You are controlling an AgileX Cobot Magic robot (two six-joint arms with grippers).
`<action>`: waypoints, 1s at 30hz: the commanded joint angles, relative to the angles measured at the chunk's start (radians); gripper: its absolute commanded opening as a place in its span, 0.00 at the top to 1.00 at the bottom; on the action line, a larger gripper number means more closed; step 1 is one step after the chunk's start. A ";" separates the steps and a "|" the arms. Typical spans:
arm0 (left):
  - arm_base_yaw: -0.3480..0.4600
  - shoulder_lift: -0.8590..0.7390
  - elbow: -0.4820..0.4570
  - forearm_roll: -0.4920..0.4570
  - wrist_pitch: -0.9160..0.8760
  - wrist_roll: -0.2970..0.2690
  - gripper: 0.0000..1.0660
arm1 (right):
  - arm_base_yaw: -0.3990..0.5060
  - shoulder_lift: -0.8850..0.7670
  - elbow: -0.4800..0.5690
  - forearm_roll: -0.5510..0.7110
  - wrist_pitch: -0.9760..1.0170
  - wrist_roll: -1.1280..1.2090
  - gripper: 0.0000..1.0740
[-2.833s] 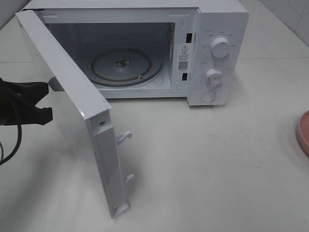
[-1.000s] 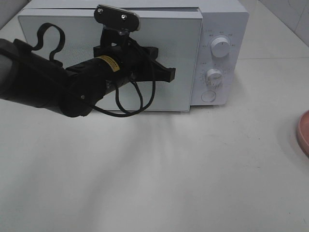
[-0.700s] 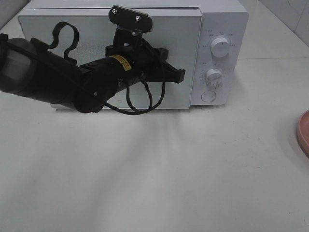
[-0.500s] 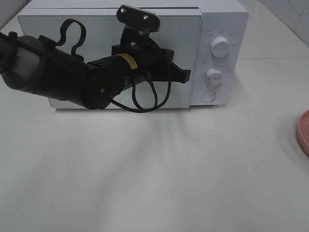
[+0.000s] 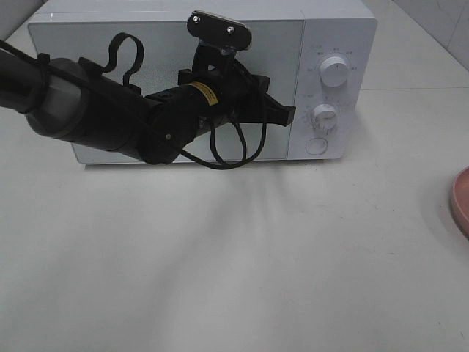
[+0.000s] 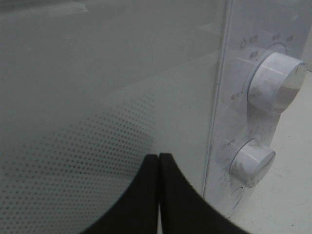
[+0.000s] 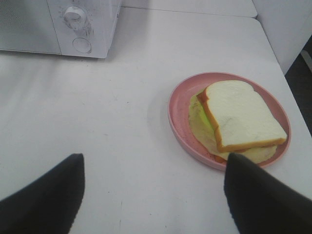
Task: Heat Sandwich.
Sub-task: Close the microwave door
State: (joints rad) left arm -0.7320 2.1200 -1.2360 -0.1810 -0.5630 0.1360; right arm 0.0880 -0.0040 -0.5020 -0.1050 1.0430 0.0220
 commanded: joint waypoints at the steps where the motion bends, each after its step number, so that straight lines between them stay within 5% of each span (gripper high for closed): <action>1: 0.033 0.000 -0.025 -0.093 -0.064 0.004 1.00 | -0.008 -0.026 -0.001 -0.001 -0.006 -0.012 0.29; 20: 0.025 -0.020 -0.016 -0.092 -0.061 0.004 1.00 | -0.008 -0.026 -0.001 -0.001 -0.006 -0.012 0.29; 30: -0.020 -0.094 0.114 -0.092 -0.069 0.004 1.00 | -0.008 -0.026 -0.001 -0.001 -0.006 -0.012 0.29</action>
State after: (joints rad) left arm -0.7420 2.0540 -1.1430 -0.2570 -0.6070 0.1430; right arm 0.0880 -0.0040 -0.5020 -0.1050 1.0430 0.0220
